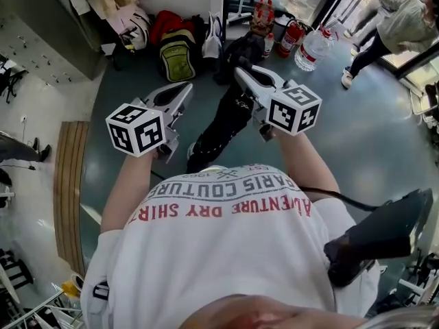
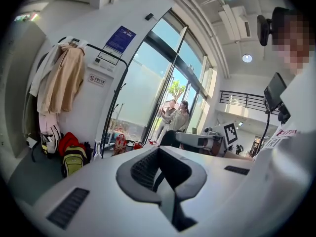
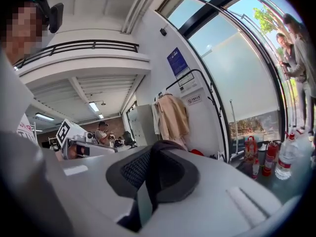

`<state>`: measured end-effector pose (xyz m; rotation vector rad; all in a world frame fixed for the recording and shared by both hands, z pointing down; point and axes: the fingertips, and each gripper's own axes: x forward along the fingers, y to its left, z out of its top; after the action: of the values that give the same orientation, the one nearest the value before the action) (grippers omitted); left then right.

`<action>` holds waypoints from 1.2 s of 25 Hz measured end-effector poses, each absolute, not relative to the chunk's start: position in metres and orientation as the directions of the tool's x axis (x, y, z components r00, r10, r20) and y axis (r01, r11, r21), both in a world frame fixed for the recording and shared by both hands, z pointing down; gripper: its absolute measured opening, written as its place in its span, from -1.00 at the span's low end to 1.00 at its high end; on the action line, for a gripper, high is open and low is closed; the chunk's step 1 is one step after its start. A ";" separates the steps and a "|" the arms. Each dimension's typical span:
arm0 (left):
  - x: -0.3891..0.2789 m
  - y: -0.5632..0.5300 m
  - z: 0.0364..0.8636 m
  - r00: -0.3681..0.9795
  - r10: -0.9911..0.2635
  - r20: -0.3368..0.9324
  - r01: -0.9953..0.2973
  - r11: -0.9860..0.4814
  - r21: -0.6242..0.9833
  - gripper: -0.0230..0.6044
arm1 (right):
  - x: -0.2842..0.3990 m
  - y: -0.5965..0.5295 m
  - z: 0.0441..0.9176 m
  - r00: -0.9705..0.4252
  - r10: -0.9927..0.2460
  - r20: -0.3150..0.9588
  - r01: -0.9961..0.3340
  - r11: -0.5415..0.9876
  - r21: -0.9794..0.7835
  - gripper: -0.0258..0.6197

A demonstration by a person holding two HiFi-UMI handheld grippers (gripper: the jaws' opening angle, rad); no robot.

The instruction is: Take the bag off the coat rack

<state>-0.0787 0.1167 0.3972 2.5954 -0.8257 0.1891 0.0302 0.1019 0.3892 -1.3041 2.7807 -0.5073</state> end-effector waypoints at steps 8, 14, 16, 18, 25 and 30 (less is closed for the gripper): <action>-0.057 0.155 0.363 0.844 -0.476 0.248 -0.536 -0.771 0.344 -0.93 | 0.049 0.163 0.361 -0.613 -0.774 0.160 -0.777 0.554 -0.299 -0.85; -0.043 0.192 0.360 0.853 -0.465 0.237 -0.521 -0.783 0.339 -0.93 | 0.063 0.213 0.356 -0.599 -0.788 0.141 -0.786 0.544 -0.294 -0.85; -0.040 0.203 0.357 0.856 -0.462 0.232 -0.516 -0.786 0.340 -0.93 | 0.067 0.225 0.356 -0.593 -0.793 0.140 -0.788 0.536 -0.302 -0.85; -0.037 0.217 0.360 0.856 -0.463 0.232 -0.517 -0.792 0.326 -0.93 | 0.071 0.238 0.360 -0.591 -0.796 0.131 -0.788 0.535 -0.305 -0.85; -0.039 0.233 0.348 0.854 -0.470 0.224 -0.520 -0.796 0.311 -0.93 | 0.067 0.249 0.351 -0.596 -0.795 0.115 -0.783 0.543 -0.304 -0.85; -0.045 0.218 0.322 0.852 -0.473 0.223 -0.522 -0.792 0.317 -0.93 | 0.056 0.232 0.328 -0.607 -0.784 0.127 -0.777 0.553 -0.302 -0.85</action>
<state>-0.0447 0.2183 0.3224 2.6591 -0.7423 0.1870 0.0555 0.2317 0.3277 -1.3821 2.7486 -0.5167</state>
